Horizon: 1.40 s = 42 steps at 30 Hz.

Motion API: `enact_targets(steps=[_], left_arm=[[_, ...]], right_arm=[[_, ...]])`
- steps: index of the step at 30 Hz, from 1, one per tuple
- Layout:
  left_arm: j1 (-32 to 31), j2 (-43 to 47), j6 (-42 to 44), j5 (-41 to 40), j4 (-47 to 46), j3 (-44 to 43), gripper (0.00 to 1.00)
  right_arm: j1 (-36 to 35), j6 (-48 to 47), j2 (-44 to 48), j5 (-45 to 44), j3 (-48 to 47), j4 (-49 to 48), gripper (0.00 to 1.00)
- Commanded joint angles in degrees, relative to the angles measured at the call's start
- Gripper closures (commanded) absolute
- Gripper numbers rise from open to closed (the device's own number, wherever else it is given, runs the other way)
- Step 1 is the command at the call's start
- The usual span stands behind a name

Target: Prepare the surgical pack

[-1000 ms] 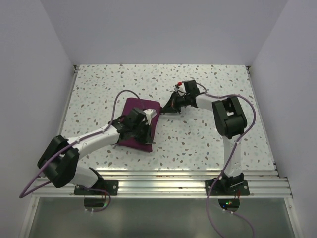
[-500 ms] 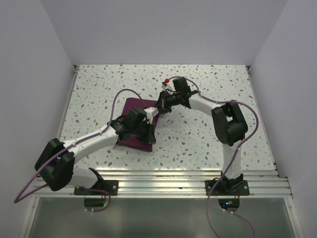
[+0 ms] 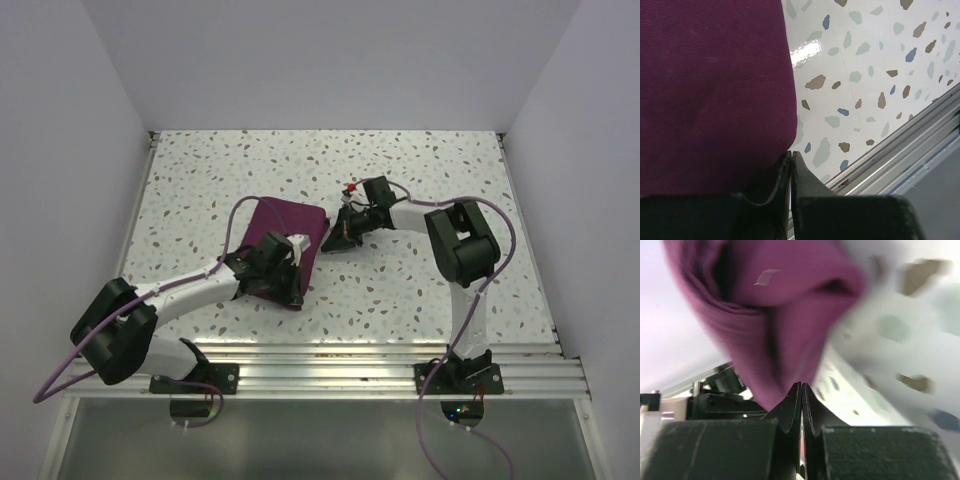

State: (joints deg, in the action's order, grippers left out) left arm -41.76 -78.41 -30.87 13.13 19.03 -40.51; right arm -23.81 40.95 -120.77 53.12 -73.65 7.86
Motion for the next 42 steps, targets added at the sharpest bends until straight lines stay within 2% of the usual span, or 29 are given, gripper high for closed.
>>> enact_targets(steps=[1, 6, 10, 15, 19, 22, 28, 35, 36, 39, 42], left_arm=[[0.01, 1.58, -0.24, -3.19, 4.69, 0.09, 0.94], [0.45, 3.79, 0.37, -6.01, 8.92, -2.55, 0.94], [0.8, 3.61, 0.64, -6.62, 10.59, -3.61, 0.94], [1.33, 1.69, 0.2, -6.45, 9.19, -2.12, 0.94], [1.77, -0.94, -0.24, -7.15, 6.82, -1.24, 0.94], [2.21, -4.37, 0.11, -8.02, 6.2, -2.28, 0.94], [4.22, -12.54, 1.78, -10.65, 7.34, -7.47, 0.94], [11.42, -19.32, 5.72, -12.95, 9.45, -14.5, 0.95], [12.31, -20.19, 6.43, -15.21, 10.49, -16.51, 0.95], [16.79, -21.43, 10.12, -16.55, 11.91, -20.03, 0.95], [18.12, -19.86, 14.08, -14.71, 12.52, -21.97, 0.94]], right_arm=[[0.44, -4.91, 2.55, -2.58, -1.05, 4.78, 1.0], [0.52, -6.23, 6.33, -4.78, -6.15, 9.46, 1.0], [0.0, -2.38, 8.09, -4.08, -10.98, 7.01, 1.0], [-2.02, 0.71, 4.94, -2.33, -14.42, 3.67, 1.0], [-4.4, 3.42, 2.03, -1.27, -11.7, -0.9, 1.0], [-4.22, 5.37, 0.8, -1.44, -6.35, -6.62, 1.0], [-2.56, 2.82, -1.83, -3.73, -3.26, -6.45, 1.0], [-0.45, 0.63, -3.86, -5.14, -6.5, -3.21, 1.0], [-0.36, -0.16, -3.68, -5.57, -6.94, -1.81, 1.0], [-0.44, -1.31, -3.07, -6.1, -8.35, 1.18, 1.0], [-0.44, -3.59, -1.05, -6.54, -9.06, 4.43, 1.0]])
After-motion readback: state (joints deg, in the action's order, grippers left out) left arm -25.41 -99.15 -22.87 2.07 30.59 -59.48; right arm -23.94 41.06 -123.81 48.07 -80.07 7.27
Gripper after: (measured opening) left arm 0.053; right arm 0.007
